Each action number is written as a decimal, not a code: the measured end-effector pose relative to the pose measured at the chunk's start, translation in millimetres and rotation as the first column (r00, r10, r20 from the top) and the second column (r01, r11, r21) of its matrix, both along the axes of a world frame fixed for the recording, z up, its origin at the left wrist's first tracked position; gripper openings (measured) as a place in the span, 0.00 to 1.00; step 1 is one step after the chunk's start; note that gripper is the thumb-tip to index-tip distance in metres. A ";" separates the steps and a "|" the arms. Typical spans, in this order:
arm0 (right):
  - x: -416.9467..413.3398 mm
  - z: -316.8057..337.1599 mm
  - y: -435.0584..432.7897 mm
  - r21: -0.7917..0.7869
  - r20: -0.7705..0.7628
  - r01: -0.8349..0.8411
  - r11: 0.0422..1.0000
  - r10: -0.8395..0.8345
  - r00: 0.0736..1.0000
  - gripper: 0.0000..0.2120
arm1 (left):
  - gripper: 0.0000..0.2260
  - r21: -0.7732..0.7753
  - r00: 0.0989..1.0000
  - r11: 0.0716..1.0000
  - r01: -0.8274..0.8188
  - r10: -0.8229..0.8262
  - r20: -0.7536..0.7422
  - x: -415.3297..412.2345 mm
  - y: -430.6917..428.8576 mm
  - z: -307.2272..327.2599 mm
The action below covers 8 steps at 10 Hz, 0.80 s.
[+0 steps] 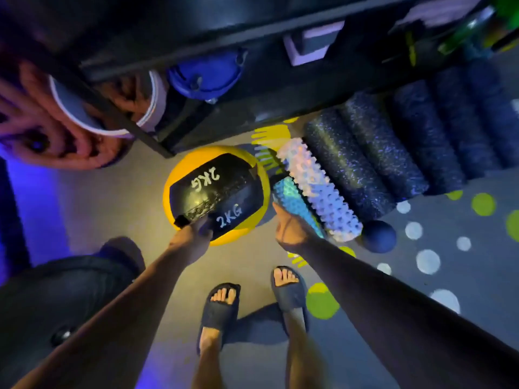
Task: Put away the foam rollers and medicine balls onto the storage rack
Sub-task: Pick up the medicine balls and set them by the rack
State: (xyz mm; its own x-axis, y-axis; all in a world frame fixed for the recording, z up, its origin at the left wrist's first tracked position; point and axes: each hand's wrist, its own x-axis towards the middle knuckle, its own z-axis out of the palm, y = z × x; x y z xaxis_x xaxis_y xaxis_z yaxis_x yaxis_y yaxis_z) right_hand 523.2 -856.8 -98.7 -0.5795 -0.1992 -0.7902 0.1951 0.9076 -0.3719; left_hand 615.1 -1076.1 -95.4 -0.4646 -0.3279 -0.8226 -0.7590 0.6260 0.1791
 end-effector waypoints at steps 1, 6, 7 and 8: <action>30.0 31.2 36.8 0.090 -0.036 0.206 0.974 -0.204 0.978 0.25 | 0.22 0.118 0.988 0.993 0.025 -0.006 -0.153 3.0 10.9 45.2; 294.0 128.1 236.1 -0.060 -0.271 0.933 0.354 -0.906 0.326 0.18 | 0.06 0.622 0.982 0.763 0.176 -0.089 -0.169 88.4 262.4 157.7; 383.0 114.0 282.2 -0.031 -0.257 0.991 0.127 -0.960 0.114 0.18 | 0.13 0.603 0.936 0.716 0.352 -0.266 -0.230 153.6 333.5 145.2; 485.0 98.6 336.2 0.007 -0.244 0.999 -0.040 -0.969 -0.037 0.18 | 0.29 0.582 0.922 0.715 0.387 -0.318 -0.221 228.0 399.5 125.1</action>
State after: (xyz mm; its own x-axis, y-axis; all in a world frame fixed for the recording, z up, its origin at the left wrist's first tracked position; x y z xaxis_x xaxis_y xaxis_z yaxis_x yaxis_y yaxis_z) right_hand 1008.2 -520.6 -0.2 -0.1646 0.7619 -0.6265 0.9059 -0.1345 -0.4016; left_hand 843.1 -676.6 29.7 -0.5329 0.4253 -0.7315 -0.4623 0.5777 0.6727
